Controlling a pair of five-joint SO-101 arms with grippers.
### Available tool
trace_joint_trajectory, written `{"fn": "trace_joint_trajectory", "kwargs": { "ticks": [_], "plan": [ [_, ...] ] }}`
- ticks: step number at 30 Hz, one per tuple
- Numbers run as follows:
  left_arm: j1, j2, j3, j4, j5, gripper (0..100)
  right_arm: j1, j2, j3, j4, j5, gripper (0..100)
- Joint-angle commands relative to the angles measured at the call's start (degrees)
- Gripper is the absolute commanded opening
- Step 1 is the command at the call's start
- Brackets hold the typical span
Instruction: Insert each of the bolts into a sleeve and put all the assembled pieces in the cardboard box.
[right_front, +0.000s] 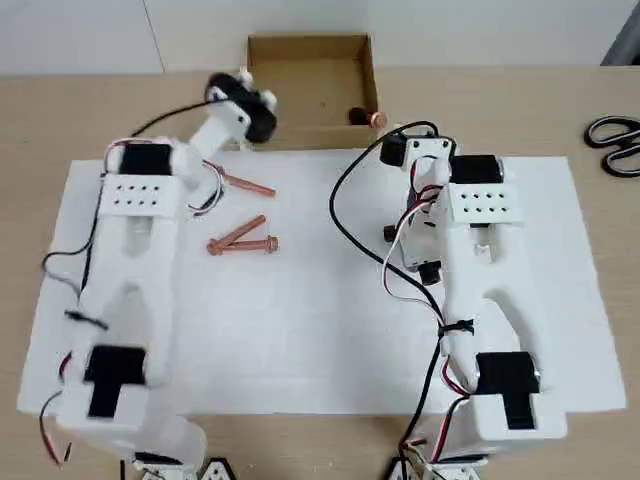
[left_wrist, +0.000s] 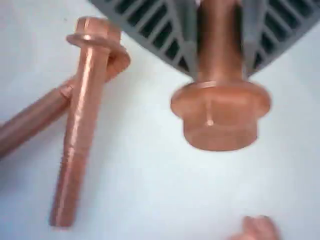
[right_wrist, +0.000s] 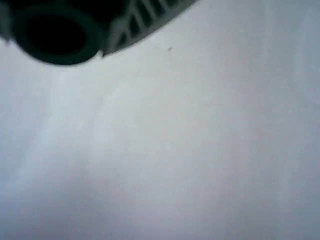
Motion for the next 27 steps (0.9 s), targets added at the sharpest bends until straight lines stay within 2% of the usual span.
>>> {"fn": "trace_joint_trajectory", "kwargs": {
  "ticks": [1,5,18,23,27],
  "plan": [
    [-0.18,-11.69,-0.84,2.11,7.74,1,-2.42,-3.74,-3.87,0.66,0.44,0.5],
    [-0.97,-23.38,-0.31,5.54,17.58,1,-6.02,-6.55,-10.29,6.02,0.53,0.4],
    [-1.05,-49.41,16.4,5.36,18.29,1,-7.69,-29.41,-11.78,6.99,0.53,0.4],
    [-1.05,-58.11,28.53,-4.31,18.29,1,-7.43,-32.57,-6.42,5.05,0.18,0.5],
    [-1.05,-66.29,40.75,-18.64,18.37,1,-7.6,-35.21,-2.46,2.24,0.18,0.6]
  ]
}}
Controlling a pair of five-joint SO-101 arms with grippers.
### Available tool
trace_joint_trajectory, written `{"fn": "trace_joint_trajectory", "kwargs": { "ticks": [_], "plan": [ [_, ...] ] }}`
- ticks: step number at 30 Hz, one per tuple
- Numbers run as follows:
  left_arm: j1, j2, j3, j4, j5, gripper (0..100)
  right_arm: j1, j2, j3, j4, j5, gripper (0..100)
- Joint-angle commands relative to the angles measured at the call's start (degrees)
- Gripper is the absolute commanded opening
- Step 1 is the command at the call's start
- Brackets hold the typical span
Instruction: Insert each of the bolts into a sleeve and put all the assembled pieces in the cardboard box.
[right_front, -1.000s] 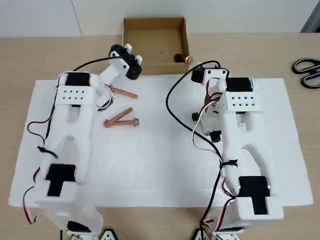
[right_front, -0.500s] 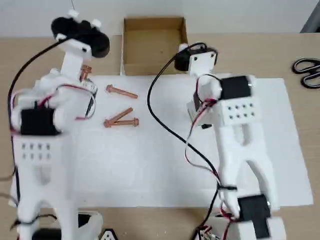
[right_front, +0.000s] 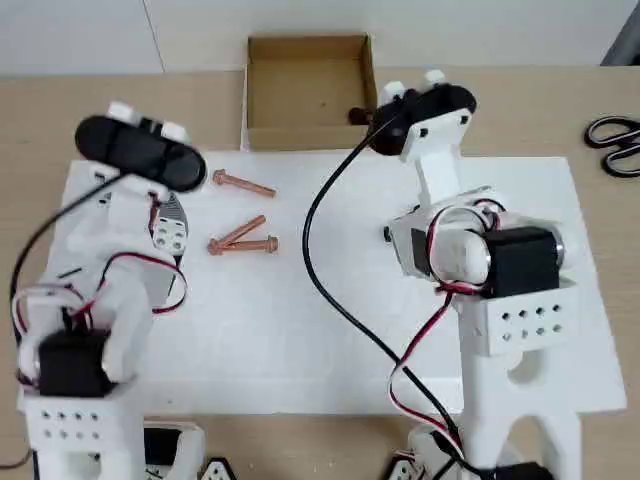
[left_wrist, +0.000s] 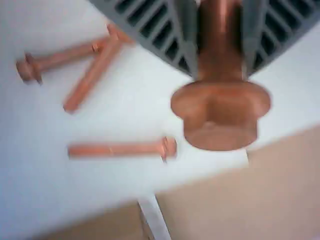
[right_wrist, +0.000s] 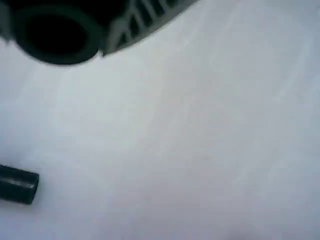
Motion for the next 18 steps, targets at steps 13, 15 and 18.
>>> {"fn": "trace_joint_trajectory", "kwargs": {
  "ticks": [13,15,18],
  "plan": [
    [1.14,-14.59,19.74,-17.14,25.05,1,-0.31,-11.91,16.18,-15.96,-1.67,0.6],
    [1.14,-14.77,19.82,-17.23,25.49,1,-0.31,-14.37,19.34,-18.24,-4.92,0.6],
    [1.23,-14.86,19.82,-17.32,25.58,1,-0.31,-18.95,25.49,-22.81,-8.26,0.6]
  ]
}}
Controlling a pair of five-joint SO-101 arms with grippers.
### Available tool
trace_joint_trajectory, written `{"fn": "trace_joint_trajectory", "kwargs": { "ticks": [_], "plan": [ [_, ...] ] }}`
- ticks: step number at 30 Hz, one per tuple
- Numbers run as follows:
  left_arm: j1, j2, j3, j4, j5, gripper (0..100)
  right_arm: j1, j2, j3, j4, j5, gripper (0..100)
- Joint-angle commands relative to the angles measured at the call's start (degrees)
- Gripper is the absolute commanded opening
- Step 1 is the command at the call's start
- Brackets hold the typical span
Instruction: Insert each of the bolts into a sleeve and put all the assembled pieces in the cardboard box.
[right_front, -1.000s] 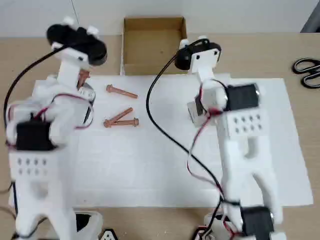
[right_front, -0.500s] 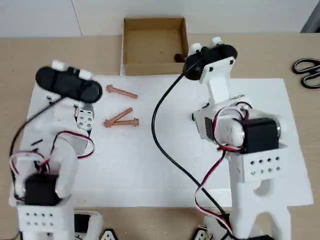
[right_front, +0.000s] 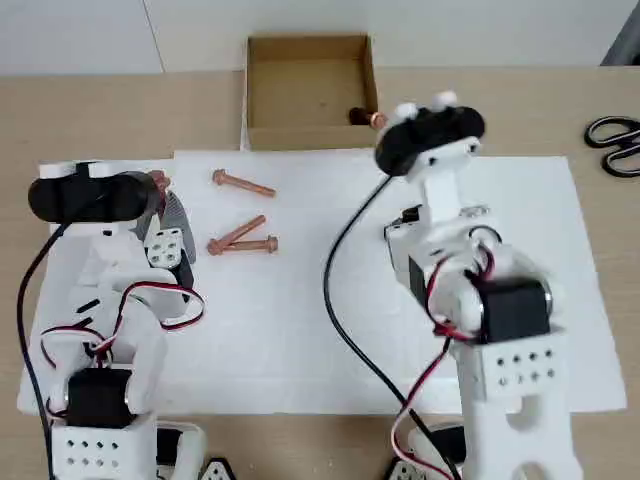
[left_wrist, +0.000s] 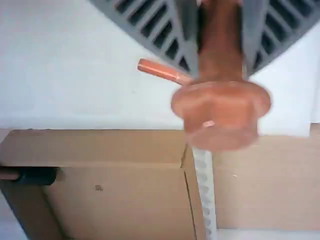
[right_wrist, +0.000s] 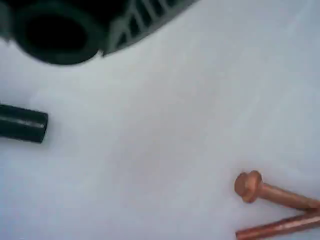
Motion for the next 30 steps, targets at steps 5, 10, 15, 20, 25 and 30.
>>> {"fn": "trace_joint_trajectory", "kwargs": {
  "ticks": [5,10,15,20,25,30],
  "plan": [
    [0.35,-1.05,-0.4,-5.71,5.45,1,-1.45,-10.07,18.11,-14.46,-2.9,0.5],
    [5.19,-1.14,1.8,-10.37,6.33,1,-1.71,-14.64,32.53,-31.78,-2.9,0.5],
    [9.85,-1.05,2.42,-13.27,6.42,1,-4.79,-19.56,47.21,-48.57,-2.99,0.5],
    [10.29,-0.97,3.12,-19.43,6.51,1,-10.07,-24.48,58.81,-60.0,-3.34,0.5],
    [10.99,-1.14,5.67,-21.45,6.51,1,-12.35,-31.6,70.15,-70.11,-3.43,0.6],
    [16.0,-1.14,8.13,-21.89,6.59,1,-15.43,-38.29,75.34,-71.69,-3.25,0.5]
  ]
}}
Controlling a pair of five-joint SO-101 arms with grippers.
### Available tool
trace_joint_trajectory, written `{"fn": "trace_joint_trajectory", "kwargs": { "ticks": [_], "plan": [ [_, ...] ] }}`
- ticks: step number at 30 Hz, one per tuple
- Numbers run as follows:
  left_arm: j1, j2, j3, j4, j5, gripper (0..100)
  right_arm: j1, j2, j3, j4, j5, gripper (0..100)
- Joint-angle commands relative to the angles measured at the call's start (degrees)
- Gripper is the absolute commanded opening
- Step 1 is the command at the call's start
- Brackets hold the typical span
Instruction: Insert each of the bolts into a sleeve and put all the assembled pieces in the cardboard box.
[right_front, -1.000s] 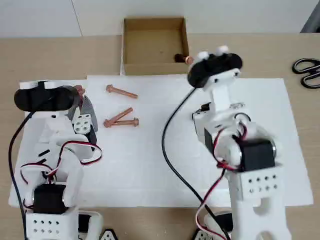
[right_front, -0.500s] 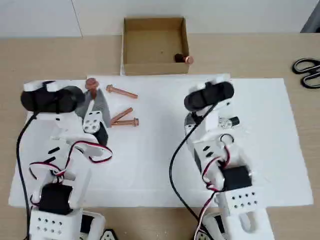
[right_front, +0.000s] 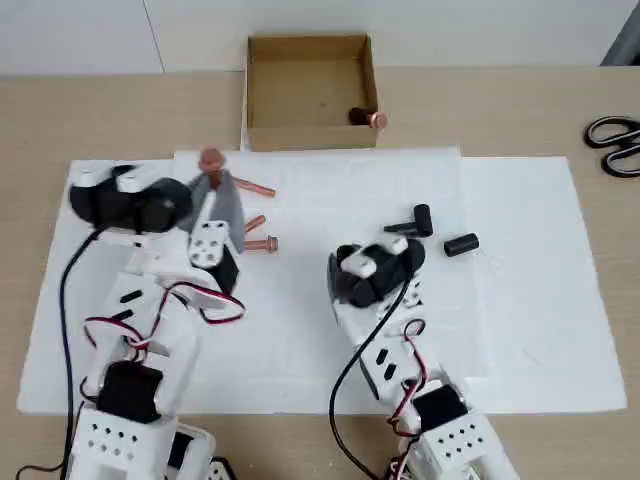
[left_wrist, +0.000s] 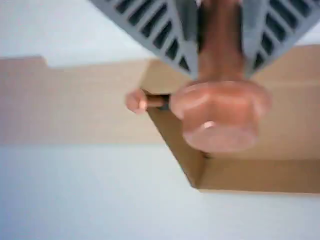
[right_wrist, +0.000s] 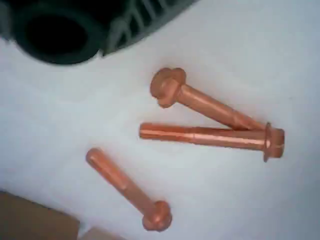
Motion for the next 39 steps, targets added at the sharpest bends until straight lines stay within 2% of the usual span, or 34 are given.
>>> {"fn": "trace_joint_trajectory", "kwargs": {
  "ticks": [1,4,7,24,39],
  "plan": [
    [3.34,-0.97,0.84,-3.52,0.18,1,-1.89,-4.97,0.62,0.66,-0.44,0.5],
    [5.01,-0.97,4.09,-9.41,0.0,1,-4.53,-7.43,0.62,4.53,-0.79,0.5],
    [6.86,-0.97,6.9,-11.87,0.0,1,-7.16,-9.01,0.62,6.73,-4.22,0.5],
    [14.42,-1.05,12.62,-12.4,0.26,1,-12.62,-9.45,0.62,7.6,-5.71,0.5],
    [14.86,-1.05,13.23,-13.27,2.73,1,-12.35,-9.8,0.62,7.52,-5.8,0.5]
  ]
}}
